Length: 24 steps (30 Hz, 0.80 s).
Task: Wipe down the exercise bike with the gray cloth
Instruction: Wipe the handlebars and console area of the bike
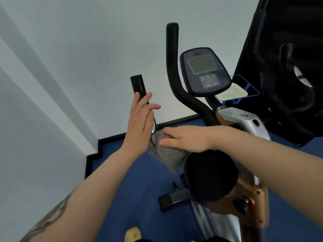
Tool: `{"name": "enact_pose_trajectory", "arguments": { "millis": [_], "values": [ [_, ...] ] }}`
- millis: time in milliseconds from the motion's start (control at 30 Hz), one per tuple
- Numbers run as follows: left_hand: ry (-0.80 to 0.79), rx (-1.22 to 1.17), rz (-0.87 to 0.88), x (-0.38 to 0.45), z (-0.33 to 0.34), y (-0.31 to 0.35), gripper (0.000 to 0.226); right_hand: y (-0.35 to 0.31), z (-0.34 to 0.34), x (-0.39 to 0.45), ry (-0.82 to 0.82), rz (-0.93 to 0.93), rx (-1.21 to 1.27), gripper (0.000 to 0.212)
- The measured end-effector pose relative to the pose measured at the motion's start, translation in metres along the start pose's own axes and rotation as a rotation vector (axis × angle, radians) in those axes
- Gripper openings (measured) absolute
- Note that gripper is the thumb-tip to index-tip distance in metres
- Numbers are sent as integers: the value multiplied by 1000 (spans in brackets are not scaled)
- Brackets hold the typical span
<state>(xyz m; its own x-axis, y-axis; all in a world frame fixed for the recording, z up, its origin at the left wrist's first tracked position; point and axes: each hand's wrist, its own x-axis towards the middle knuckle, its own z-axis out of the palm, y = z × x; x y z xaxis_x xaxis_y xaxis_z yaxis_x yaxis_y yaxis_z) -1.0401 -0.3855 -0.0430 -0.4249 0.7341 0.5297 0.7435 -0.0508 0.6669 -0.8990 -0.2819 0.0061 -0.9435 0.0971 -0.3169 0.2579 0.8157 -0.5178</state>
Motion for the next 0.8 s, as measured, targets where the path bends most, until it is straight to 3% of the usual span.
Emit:
{"name": "enact_pose_trajectory", "arguments": {
  "millis": [200,367,600,733,800],
  "values": [
    [-29,29,-14,-3,0,5,36,9,-6,-28,-17,30,-256,27],
    [-21,27,-7,-2,0,7,35,-12,3,1,-13,65,-68,33],
    [-16,28,-8,-2,1,3,36,4,-2,-18,-31,79,-229,33],
    [-8,16,0,-2,2,2,36,-11,5,7,69,45,-32,36],
    [-32,6,19,-2,-1,-1,34,-5,6,3,75,27,-51,33]
  ]
}}
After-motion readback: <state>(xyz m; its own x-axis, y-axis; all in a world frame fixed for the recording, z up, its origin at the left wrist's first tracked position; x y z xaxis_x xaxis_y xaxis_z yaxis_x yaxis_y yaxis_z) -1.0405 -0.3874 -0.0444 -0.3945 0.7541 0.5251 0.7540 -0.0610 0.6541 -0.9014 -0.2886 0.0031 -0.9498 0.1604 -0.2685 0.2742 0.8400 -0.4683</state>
